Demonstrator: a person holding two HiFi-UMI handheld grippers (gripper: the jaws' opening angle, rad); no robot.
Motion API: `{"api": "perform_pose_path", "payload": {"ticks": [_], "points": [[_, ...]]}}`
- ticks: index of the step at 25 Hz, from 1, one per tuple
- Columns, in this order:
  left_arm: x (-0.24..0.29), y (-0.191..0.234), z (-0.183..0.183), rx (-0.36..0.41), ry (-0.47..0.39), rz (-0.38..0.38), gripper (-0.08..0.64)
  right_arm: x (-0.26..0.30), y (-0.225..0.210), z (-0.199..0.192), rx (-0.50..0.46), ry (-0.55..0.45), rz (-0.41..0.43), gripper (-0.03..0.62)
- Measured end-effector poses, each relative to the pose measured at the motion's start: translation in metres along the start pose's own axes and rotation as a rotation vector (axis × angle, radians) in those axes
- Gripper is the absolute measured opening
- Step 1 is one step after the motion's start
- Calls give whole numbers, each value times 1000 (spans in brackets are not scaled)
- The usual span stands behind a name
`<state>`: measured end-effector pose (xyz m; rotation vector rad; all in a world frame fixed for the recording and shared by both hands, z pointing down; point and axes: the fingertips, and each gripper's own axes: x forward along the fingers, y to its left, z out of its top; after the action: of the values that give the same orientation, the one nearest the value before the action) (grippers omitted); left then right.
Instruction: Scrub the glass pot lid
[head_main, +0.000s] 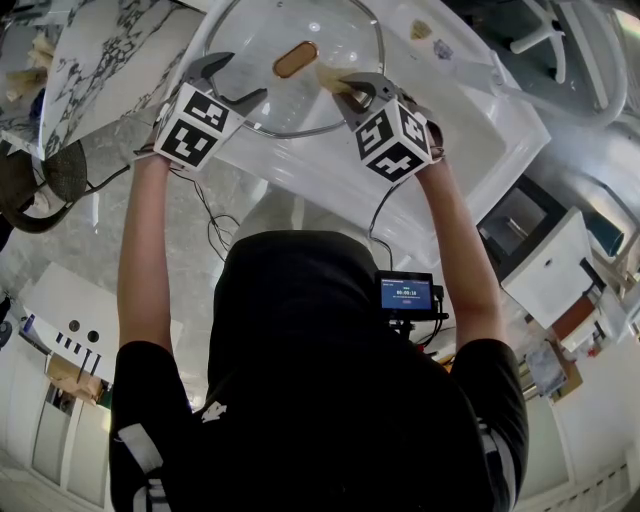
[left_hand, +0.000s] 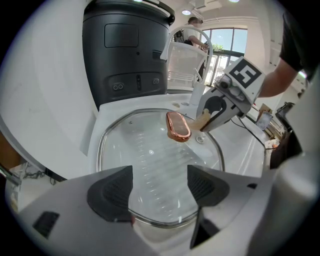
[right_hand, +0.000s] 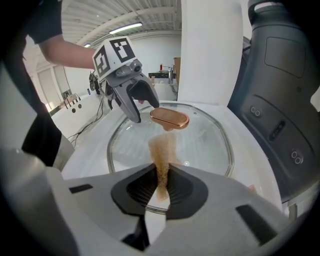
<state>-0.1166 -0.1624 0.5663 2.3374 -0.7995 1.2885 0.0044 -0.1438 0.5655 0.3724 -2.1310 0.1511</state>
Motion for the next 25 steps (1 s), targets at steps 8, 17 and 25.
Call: {"api": "perform_pose_path", "payload": {"ticks": [8, 17, 25], "points": [[0, 0, 1, 2, 1, 0, 314, 3, 21, 9, -18, -12, 57, 23], [0, 0, 0, 1, 5, 0, 314, 10, 40, 23, -34, -30, 98, 23], [0, 1, 0, 0, 6, 1, 314, 10, 41, 25, -24, -42, 113, 23]]}}
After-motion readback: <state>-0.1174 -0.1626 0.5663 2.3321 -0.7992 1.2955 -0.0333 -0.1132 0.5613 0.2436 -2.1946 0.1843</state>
